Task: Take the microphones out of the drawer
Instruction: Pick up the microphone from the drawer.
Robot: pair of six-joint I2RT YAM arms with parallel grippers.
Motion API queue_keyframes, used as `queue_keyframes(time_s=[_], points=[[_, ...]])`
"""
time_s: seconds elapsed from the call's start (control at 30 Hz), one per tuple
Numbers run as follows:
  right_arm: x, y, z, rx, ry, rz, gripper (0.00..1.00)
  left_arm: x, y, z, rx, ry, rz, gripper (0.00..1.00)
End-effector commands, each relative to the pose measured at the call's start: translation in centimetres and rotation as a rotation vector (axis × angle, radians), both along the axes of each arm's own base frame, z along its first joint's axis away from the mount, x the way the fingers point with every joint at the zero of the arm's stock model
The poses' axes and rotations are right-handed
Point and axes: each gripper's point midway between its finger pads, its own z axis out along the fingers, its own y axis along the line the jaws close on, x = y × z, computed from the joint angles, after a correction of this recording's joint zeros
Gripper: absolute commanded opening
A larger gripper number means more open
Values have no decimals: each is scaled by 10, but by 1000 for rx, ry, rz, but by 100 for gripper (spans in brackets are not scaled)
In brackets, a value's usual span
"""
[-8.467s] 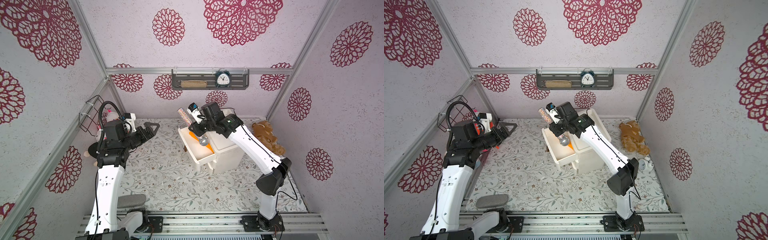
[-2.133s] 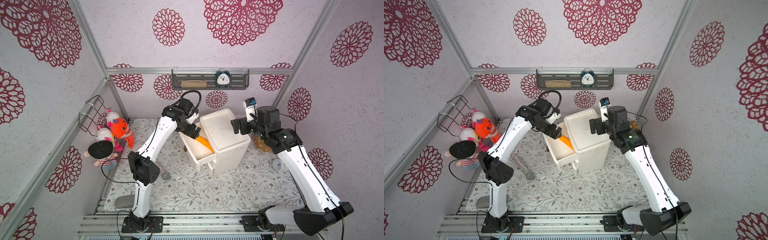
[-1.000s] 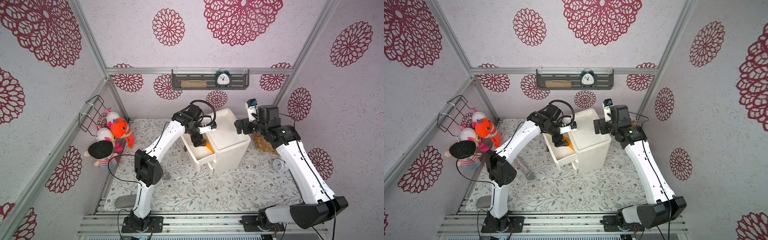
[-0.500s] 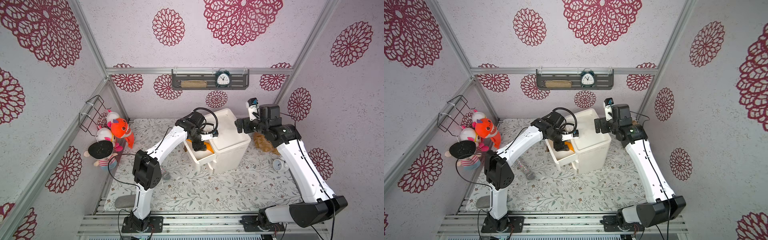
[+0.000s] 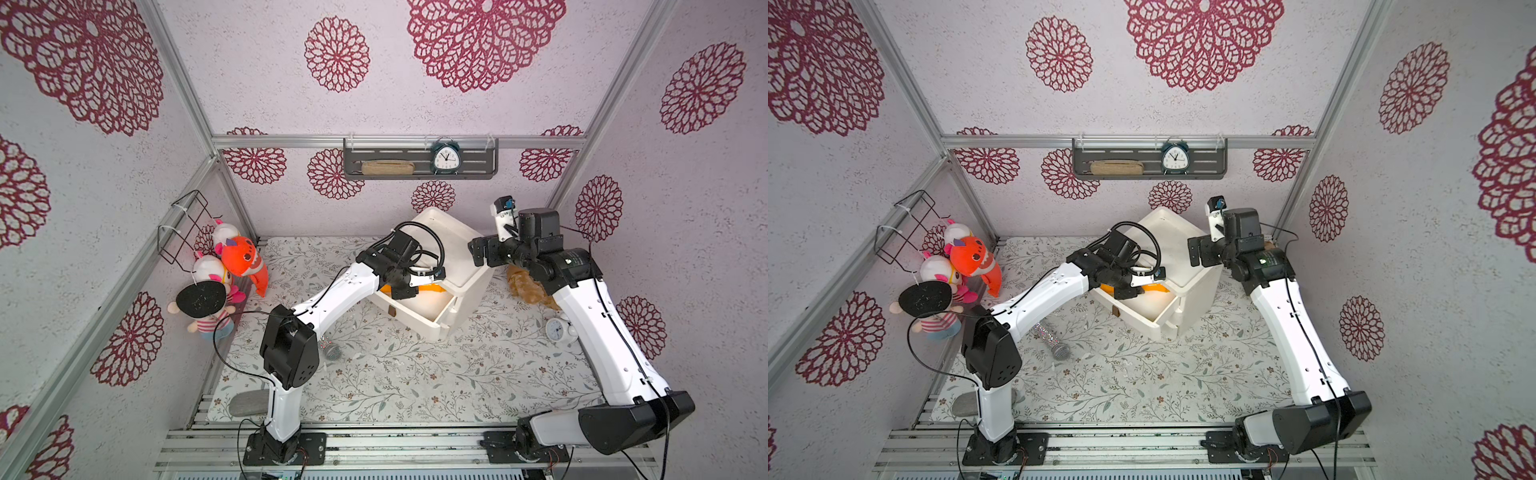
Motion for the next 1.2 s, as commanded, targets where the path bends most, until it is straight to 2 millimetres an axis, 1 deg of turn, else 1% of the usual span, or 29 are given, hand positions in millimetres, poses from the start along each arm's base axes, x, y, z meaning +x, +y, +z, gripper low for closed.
queue_keyframes(time_s=[0.0,0.07,0.1,0.2,0.33,0.43,0.53,0.6,0.67,0.73,0.83,0.9,1.03,1.1,1.17], points=[[5,0,13,6,-44,7,99,11,17,-8,63,-26,52,25],[6,-1,12,7,-41,4,99,11,16,-6,65,-34,35,24],[7,-1,11,6,-40,2,99,9,18,10,50,-64,28,24],[8,-2,11,9,-41,-2,99,8,19,20,59,-101,-2,22],[10,-4,10,13,-38,-12,99,1,21,22,114,-150,-78,17],[12,-5,9,21,-35,-15,99,9,21,29,132,-226,-63,15],[15,-5,7,25,-28,-20,99,14,21,31,171,-291,-63,14],[18,-6,4,27,-18,-25,99,13,22,30,204,-324,-83,13],[21,-6,1,30,-8,-27,99,13,24,28,241,-352,-108,9],[24,-6,-3,30,5,-30,99,15,26,26,272,-387,-114,8],[29,-7,-10,30,25,-38,99,19,30,29,316,-454,-114,4],[32,-8,-13,34,33,-38,99,18,32,32,347,-489,-141,1],[37,-8,-20,43,52,-39,99,21,33,42,369,-586,-152,0],[40,-8,-24,45,63,-36,99,17,37,43,399,-585,-182,0],[43,-7,-27,46,73,-34,99,17,38,46,404,-594,-181,0]])
